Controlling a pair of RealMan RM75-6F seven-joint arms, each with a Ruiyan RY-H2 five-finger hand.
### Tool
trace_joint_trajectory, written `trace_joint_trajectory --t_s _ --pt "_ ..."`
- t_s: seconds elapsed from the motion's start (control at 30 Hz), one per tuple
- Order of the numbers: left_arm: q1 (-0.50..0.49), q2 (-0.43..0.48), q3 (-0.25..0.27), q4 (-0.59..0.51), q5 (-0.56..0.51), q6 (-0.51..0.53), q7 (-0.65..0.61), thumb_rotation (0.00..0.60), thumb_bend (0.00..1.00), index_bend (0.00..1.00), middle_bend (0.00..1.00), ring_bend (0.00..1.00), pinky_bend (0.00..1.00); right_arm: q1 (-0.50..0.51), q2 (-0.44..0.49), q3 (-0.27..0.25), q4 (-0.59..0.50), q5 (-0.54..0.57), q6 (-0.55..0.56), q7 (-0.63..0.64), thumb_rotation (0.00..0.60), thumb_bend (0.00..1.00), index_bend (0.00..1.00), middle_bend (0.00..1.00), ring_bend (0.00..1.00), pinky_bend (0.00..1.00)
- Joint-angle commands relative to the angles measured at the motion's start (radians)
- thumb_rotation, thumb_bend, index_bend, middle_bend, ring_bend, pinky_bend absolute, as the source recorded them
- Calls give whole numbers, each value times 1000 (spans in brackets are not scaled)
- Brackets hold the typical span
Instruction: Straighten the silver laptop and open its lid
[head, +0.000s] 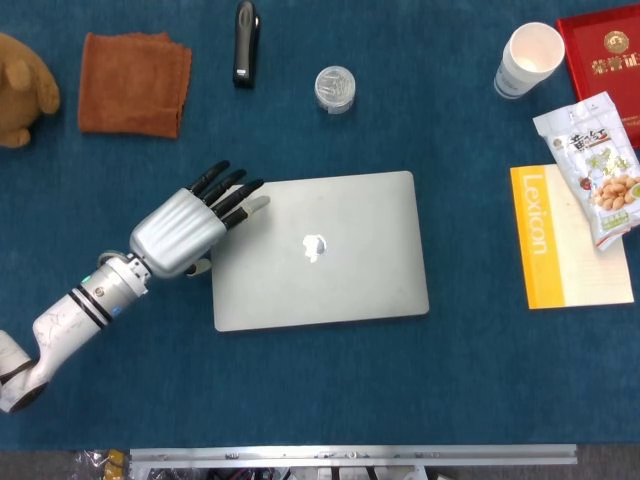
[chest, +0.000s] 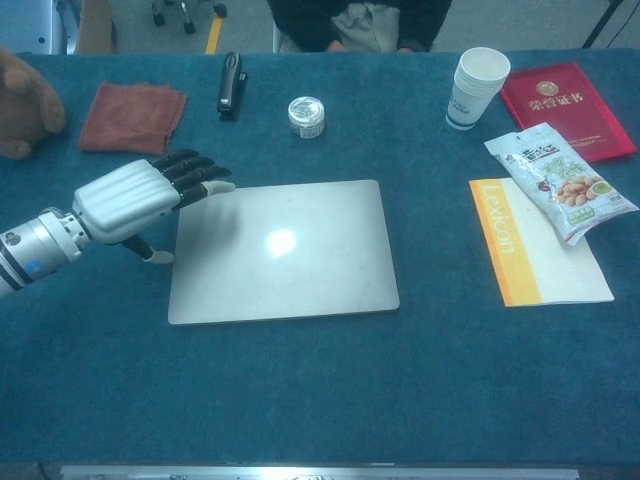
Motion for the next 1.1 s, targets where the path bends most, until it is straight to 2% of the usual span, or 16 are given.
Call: trace_joint_trajectory --t_s 0.03,0.37,0.63,0.83,1.1 --pt "-7 0 -3 -12 1 -3 6 576 105 0 37 0 0 -1 1 0 2 2 0 3 600 265 0 20 0 60" --pt "-26 -1 -16 -47 -3 -15 54 577 105 0 34 0 0 0 2 1 9 -4 -3 14 600 265 0 20 0 60" --pt "21 67 -24 -96 -50 13 110 600 105 0 26 0 0 17 -5 -8 2 -37 -23 12 600 266 0 20 0 60" --pt "102 160 -47 -200 -118 86 179 600 105 0 20 0 0 42 -20 -21 -16 -83 -49 -5 600 266 0 20 0 60" --pt "220 309 -75 -450 -265 134 303 600 106 0 0 0 0 76 -40 -41 -45 -144 -83 -38 600 267 0 20 0 61"
